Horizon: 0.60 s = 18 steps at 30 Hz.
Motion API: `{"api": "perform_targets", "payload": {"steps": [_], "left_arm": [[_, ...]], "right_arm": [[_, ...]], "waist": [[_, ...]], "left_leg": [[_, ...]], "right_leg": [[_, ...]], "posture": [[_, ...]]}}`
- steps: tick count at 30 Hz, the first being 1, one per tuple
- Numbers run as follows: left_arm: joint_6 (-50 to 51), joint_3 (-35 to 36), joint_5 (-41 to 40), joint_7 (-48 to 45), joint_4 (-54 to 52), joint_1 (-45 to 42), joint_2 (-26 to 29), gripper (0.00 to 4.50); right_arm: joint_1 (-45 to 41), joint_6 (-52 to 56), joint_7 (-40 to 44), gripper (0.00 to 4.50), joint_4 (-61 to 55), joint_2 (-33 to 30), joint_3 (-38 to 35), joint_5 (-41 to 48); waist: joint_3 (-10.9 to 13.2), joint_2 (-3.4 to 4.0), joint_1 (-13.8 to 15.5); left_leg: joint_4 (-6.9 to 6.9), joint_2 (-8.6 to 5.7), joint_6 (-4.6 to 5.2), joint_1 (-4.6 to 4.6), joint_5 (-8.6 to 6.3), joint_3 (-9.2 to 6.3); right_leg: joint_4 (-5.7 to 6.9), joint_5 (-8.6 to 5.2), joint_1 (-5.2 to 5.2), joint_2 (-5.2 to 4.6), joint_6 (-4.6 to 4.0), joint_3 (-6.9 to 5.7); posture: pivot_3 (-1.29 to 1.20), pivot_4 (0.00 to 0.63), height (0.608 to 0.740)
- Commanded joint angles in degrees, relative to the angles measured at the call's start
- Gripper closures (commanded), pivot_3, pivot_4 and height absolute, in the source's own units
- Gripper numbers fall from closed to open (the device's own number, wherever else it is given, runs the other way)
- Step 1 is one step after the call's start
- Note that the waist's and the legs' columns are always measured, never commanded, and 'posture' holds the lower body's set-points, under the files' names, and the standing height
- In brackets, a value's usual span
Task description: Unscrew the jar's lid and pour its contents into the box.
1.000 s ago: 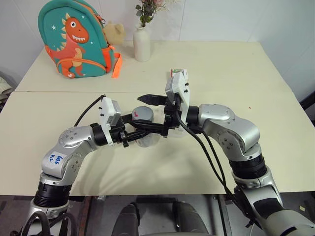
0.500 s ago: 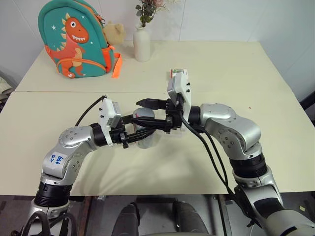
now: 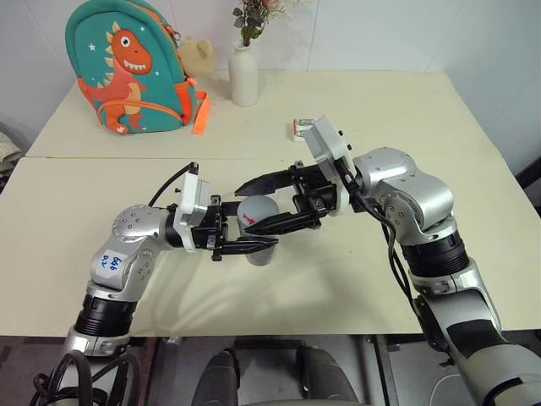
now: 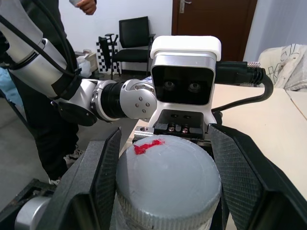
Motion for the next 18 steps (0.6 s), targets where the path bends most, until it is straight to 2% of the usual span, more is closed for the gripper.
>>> {"api": "perform_targets", "payload": {"steps": [1, 2, 3, 7, 13, 18], "left_arm": [[-1.6, 0.8, 0.6, 0.6, -0.5, -1.3, -0.5, 2.24], [-1.6, 1.0, 0.6, 0.8, -0.6, -1.2, -0.6, 2.24], [-1.6, 1.2, 0.6, 1.0, -0.7, -1.1, -0.5, 2.24], [-1.0, 1.9, 0.6, 2.2, -1.0, -0.8, -0.1, 2.24], [1.2, 4.5, -0.1, 3.9, -2.0, 1.4, 2.4, 2.24], [1.3, 4.8, 0.1, 4.8, -2.3, 1.8, 2.6, 2.24]], "right_arm": [[-1.1, -0.4, 1.6, 1.97, -0.9, 0.3, 0.1, 0.5], [-1.0, -0.3, 1.1, 1.97, -0.8, 0.1, 0.4, -0.2], [-1.0, 0.5, 0.6, 1.24, -0.8, -0.1, 0.6, -0.5], [-0.8, 2.2, -0.1, 0.05, -1.2, -0.3, 0.4, -0.2], [-0.9, 0.7, -6.3, 0.05, -1.5, 2.1, -4.2, 0.6], [0.5, 2.3, -10.3, 0.05, -5.0, 3.8, -2.8, 0.3]], "waist": [[0.0, 0.00, 0.0], [0.0, 0.00, 0.0], [0.0, 0.00, 0.0], [0.0, 0.00, 0.0], [0.0, 0.01, -0.1], [0.0, 0.01, 0.0]], "left_leg": [[0.00, 0.00, 0.00, 0.00, 0.00, 0.00], [0.00, 0.00, 0.00, 0.00, 0.00, 0.00], [0.00, 0.00, 0.00, 0.01, 0.00, -0.01], [0.03, 0.00, 0.00, 0.01, 0.00, -0.02], [0.03, 0.01, 0.00, 0.02, 0.00, -0.03], [0.03, 0.01, 0.00, 0.01, 0.00, -0.04]], "right_leg": [[0.01, 0.00, 0.00, 0.00, 0.00, 0.00], [0.02, 0.00, 0.00, 0.00, 0.00, 0.00], [0.04, 0.00, 0.00, 0.00, 0.00, 0.00], [0.07, 0.00, 0.00, 0.00, 0.00, 0.00], [0.11, 0.00, -0.01, 0.00, 0.00, 0.00], [0.08, 0.00, -0.01, 0.00, 0.00, -0.01]], "posture": [[0.00, 0.150, 0.740], [0.00, 0.150, 0.740], [0.00, 0.150, 0.740], [0.00, 0.150, 0.740], [0.00, 0.150, 0.740], [0.00, 0.150, 0.740]]}}
